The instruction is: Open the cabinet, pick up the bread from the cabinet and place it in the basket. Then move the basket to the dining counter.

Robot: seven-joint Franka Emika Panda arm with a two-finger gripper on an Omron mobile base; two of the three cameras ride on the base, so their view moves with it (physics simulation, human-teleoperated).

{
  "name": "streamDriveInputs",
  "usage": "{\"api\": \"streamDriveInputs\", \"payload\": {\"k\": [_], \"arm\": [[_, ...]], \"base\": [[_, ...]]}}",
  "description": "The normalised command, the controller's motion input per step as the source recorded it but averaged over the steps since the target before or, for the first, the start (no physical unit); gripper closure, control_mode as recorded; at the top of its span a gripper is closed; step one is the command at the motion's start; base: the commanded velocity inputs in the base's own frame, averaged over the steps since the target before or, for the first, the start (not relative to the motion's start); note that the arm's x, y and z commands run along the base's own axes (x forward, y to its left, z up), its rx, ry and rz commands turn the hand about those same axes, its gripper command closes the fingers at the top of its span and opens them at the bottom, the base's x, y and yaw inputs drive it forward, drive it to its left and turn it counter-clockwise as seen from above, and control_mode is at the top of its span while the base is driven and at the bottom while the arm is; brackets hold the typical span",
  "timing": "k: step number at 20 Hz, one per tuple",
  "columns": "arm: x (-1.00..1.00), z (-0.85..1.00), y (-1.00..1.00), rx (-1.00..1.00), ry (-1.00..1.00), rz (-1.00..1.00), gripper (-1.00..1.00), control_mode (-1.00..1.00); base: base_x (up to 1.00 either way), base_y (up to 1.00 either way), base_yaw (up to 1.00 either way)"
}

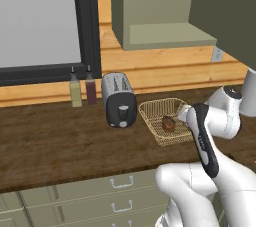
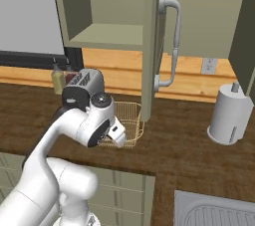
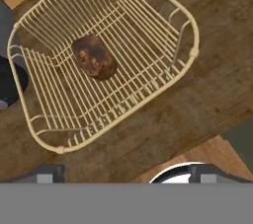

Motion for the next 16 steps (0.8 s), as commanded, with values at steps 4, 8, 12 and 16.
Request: {"api": "streamDriveInputs", "payload": {"k": [4, 8, 12, 16], "arm": [[0.18, -0.01, 0.07, 0.20, 0.04, -0.16, -1.00, -1.00], [0.00, -0.26, 0.08, 0.06, 0.00, -0.14, -1.00, -1.00], [0.00, -0.33, 0.05, 0.00, 0.00, -0.15, -1.00, -1.00], [0.08, -0.38, 0.02, 0.00, 0.00, -0.15, -1.00, -1.00]], "base": [[0.00, 0.00, 0.00], [0.00, 0.00, 0.00], [0.00, 0.00, 0.00], [0.00, 0.00, 0.00]]}}
